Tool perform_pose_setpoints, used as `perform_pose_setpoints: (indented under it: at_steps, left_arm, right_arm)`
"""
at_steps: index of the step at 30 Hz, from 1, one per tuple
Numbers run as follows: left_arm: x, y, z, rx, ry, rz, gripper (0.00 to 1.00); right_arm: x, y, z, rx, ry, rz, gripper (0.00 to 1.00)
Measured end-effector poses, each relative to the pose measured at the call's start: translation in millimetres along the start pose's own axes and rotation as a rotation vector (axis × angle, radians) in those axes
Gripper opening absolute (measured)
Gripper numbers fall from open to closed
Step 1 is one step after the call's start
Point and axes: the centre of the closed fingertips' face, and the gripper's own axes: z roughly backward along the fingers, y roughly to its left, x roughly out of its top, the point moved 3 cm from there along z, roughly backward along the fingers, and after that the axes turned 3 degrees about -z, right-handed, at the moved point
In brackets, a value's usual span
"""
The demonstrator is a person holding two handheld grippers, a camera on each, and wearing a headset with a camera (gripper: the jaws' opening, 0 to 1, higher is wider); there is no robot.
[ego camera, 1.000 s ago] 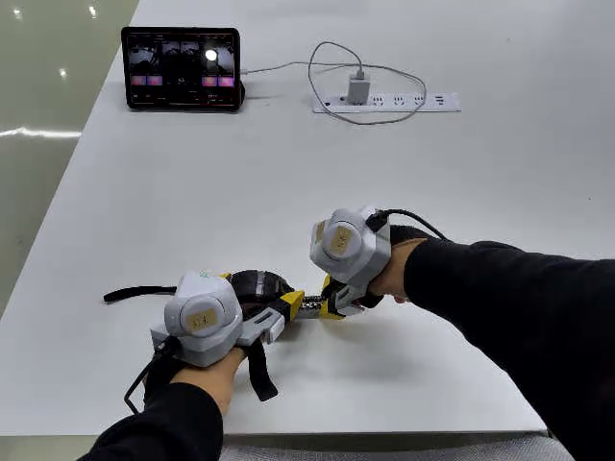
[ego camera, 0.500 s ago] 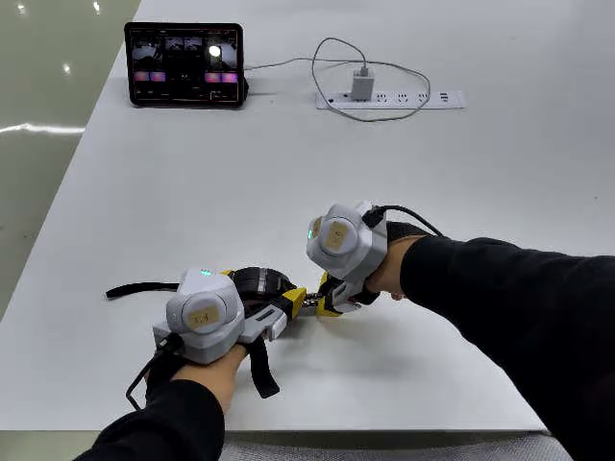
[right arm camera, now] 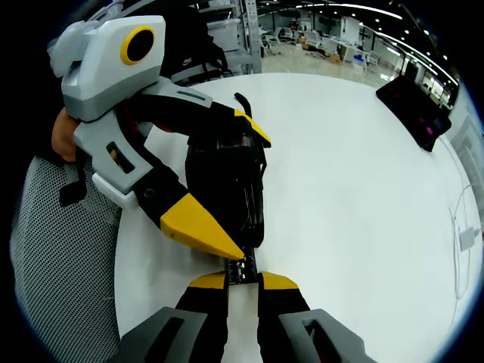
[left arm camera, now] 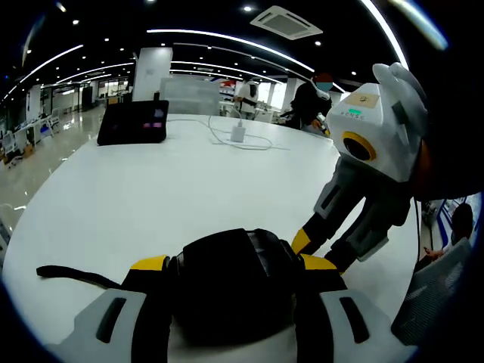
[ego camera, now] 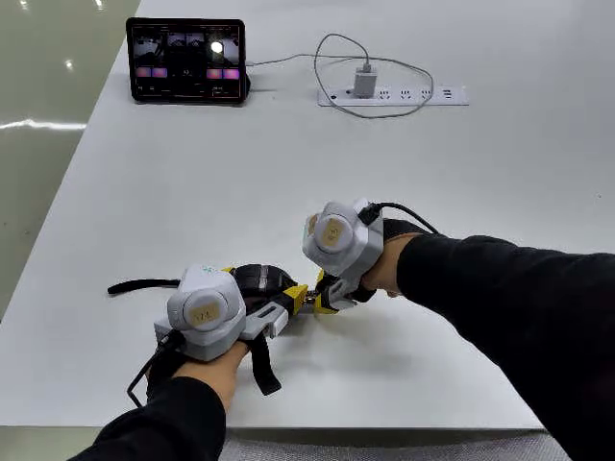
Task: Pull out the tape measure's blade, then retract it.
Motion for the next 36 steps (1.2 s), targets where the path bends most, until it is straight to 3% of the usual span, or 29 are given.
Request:
perform_pose_setpoints:
  at_steps: [36]
  left_arm:
    - [0.2, 0.6, 0.0, -0.003, -0.007, 0.009, 0.62]
  right_arm:
    - [9.7, 2.6, -5.3, 0.019, -0.039, 0.007, 0.11]
